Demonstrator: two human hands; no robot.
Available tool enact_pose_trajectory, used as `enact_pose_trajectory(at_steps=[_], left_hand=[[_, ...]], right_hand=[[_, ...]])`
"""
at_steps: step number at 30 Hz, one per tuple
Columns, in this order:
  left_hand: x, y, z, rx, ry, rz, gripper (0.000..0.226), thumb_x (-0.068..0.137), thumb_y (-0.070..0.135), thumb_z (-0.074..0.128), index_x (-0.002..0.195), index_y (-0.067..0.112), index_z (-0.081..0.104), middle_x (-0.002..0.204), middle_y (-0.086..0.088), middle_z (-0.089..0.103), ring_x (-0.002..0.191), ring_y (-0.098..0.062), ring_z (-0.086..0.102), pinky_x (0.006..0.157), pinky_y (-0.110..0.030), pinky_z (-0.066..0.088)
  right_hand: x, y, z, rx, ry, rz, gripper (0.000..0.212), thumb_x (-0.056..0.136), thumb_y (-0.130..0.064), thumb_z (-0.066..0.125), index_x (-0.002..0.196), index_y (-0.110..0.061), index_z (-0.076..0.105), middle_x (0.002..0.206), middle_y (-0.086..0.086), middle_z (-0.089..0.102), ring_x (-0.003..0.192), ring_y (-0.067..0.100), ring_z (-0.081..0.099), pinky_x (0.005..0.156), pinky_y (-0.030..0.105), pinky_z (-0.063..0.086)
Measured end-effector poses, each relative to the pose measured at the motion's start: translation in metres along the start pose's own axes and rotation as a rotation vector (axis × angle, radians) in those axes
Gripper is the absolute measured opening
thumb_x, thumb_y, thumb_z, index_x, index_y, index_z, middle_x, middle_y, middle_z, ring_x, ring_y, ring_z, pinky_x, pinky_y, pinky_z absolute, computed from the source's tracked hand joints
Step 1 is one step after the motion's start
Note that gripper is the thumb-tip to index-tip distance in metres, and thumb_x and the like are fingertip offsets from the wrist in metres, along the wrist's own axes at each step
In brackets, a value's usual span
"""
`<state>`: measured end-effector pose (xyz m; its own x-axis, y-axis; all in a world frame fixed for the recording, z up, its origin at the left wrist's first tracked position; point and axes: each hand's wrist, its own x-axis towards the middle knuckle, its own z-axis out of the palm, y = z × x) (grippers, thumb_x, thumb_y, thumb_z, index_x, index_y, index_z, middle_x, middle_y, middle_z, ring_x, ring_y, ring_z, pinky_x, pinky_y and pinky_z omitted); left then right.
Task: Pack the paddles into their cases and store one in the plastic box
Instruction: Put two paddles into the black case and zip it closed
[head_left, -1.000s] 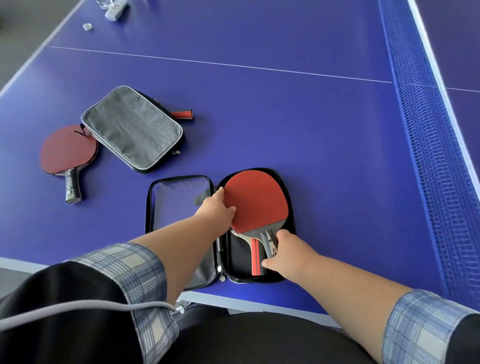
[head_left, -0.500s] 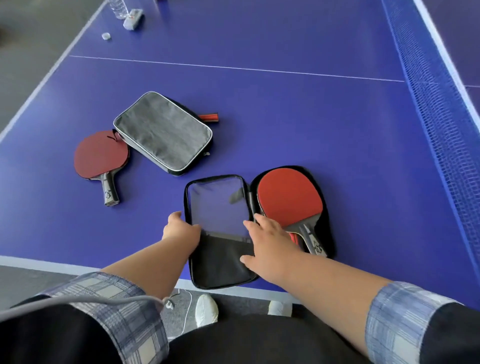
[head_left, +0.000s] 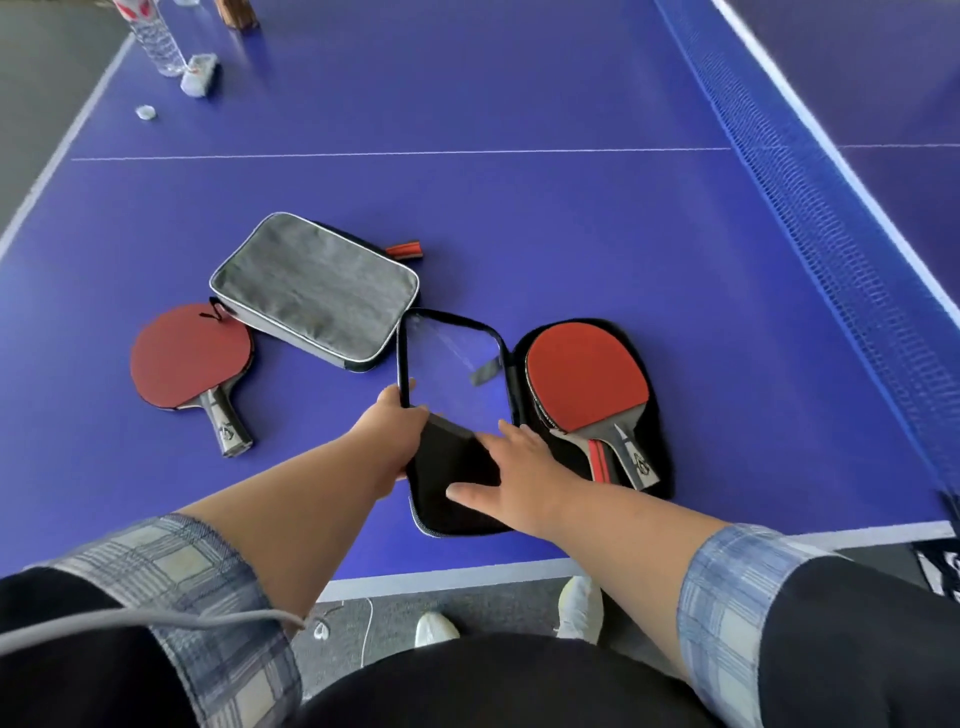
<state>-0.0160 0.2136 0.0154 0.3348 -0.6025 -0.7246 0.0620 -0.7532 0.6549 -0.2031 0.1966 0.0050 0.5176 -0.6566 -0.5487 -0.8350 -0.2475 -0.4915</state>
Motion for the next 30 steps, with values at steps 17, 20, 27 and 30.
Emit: enact_pose_trajectory(at_steps=[17, 20, 27, 30], left_hand=[[-0.045, 0.071, 0.091, 0.083, -0.385, 0.282, 0.04, 0.101, 0.053, 0.031, 0.128, 0.042, 0.058, 0.132, 0.016, 0.06, 0.113, -0.009, 0.062, 0.093, -0.041, 0.055], [-0.045, 0.072, 0.112, 0.457, -0.419, 0.391, 0.041, 0.104, 0.042, 0.032, 0.144, 0.043, 0.041, 0.146, 0.015, 0.047, 0.126, -0.014, 0.05, 0.108, -0.031, 0.037], [-0.026, 0.065, 0.161, 0.731, -0.408, 0.449, 0.038, 0.101, 0.051, 0.035, 0.136, 0.05, 0.049, 0.128, 0.004, 0.058, 0.092, -0.025, 0.063, 0.077, -0.028, 0.048], [-0.01, 0.054, 0.176, 0.96, -0.482, 0.574, 0.04, 0.103, 0.046, 0.034, 0.142, 0.046, 0.044, 0.148, 0.007, 0.045, 0.126, -0.022, 0.052, 0.099, -0.032, 0.041]], right_hand=[[-0.08, 0.01, -0.042, 0.584, 0.657, 0.132, 0.014, 0.099, -0.031, 0.051, 0.107, -0.026, 0.061, 0.089, -0.01, 0.067, 0.082, 0.009, 0.062, 0.07, 0.032, 0.048], [-0.089, 0.042, -0.046, 0.593, 0.739, 0.252, 0.01, 0.099, -0.031, 0.052, 0.097, -0.024, 0.059, 0.088, -0.01, 0.063, 0.081, 0.008, 0.059, 0.062, 0.027, 0.042], [-0.074, 0.112, -0.037, 0.705, 0.695, 0.576, 0.017, 0.099, -0.033, 0.052, 0.106, -0.019, 0.059, 0.099, 0.003, 0.061, 0.077, 0.019, 0.058, 0.064, 0.034, 0.046], [-0.064, 0.134, -0.023, 0.854, 0.62, 0.688, 0.014, 0.1, -0.026, 0.05, 0.11, -0.017, 0.056, 0.088, 0.004, 0.059, 0.072, 0.022, 0.056, 0.068, 0.034, 0.045]])
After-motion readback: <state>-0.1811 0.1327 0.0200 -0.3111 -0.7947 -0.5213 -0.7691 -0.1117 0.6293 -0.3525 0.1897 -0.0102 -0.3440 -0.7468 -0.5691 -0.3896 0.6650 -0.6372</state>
